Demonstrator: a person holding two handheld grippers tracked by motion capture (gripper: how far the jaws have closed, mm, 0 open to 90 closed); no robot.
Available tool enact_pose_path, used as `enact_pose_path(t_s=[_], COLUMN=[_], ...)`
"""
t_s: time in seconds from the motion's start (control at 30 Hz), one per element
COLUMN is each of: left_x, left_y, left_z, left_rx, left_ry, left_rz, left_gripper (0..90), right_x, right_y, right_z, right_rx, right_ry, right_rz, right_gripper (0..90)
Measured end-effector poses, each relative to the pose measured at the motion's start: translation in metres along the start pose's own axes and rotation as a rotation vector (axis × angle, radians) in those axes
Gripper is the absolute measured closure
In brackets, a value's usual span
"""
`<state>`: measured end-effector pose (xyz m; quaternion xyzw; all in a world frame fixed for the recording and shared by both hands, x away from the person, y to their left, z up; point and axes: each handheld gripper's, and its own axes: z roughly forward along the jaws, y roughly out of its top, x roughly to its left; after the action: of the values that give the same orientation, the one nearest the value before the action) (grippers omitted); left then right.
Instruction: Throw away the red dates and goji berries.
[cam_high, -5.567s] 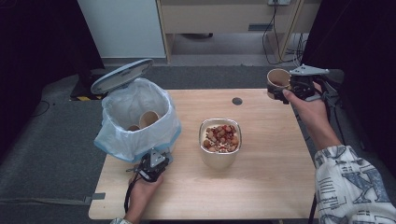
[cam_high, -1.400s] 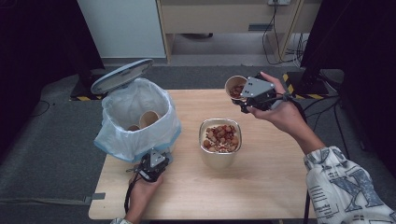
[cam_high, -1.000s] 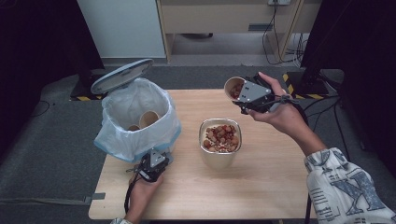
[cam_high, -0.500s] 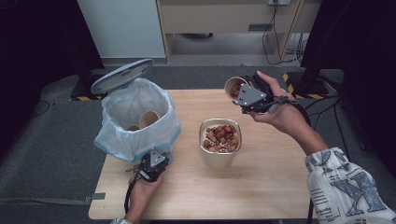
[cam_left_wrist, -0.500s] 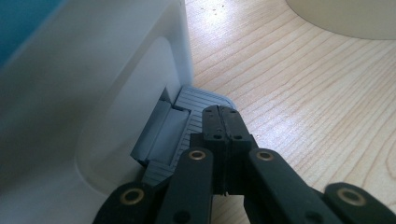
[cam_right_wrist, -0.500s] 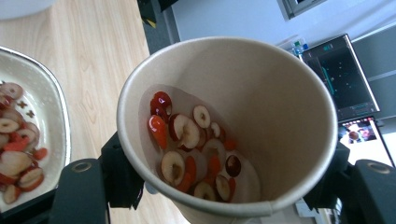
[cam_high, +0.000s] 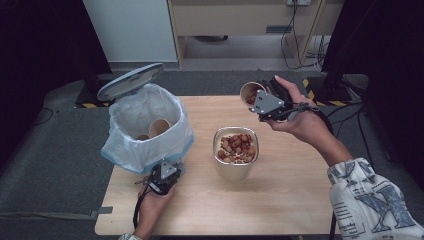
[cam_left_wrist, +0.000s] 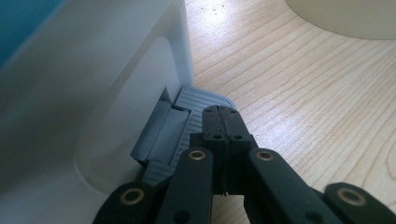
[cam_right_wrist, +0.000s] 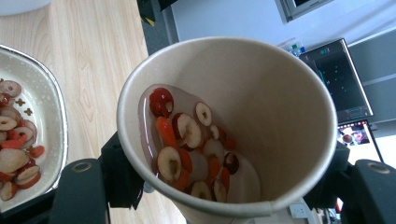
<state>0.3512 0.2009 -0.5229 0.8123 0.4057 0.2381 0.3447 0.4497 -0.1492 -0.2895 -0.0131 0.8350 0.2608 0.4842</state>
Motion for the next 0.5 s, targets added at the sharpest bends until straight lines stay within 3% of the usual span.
enact_pose_path(t_s=[0.17, 0.5], left_x=[0.0000, 0.0002], left_y=[0.0000, 0.0001], left_z=[0.0000, -0.0001], left_rx=[0.001, 0.001], left_ry=[0.000, -0.001], left_rz=[0.000, -0.002], left_gripper=[89.2, 89.2], right_x=[0.0015, 0.0006], right_y=[0.0052, 0.0092], right_z=[-0.0022, -0.0046], right_rx=[0.018, 0.025], right_ry=[-0.019, -0.029], right_rz=[-0.072, -0.111], right_gripper=[30.0, 30.0])
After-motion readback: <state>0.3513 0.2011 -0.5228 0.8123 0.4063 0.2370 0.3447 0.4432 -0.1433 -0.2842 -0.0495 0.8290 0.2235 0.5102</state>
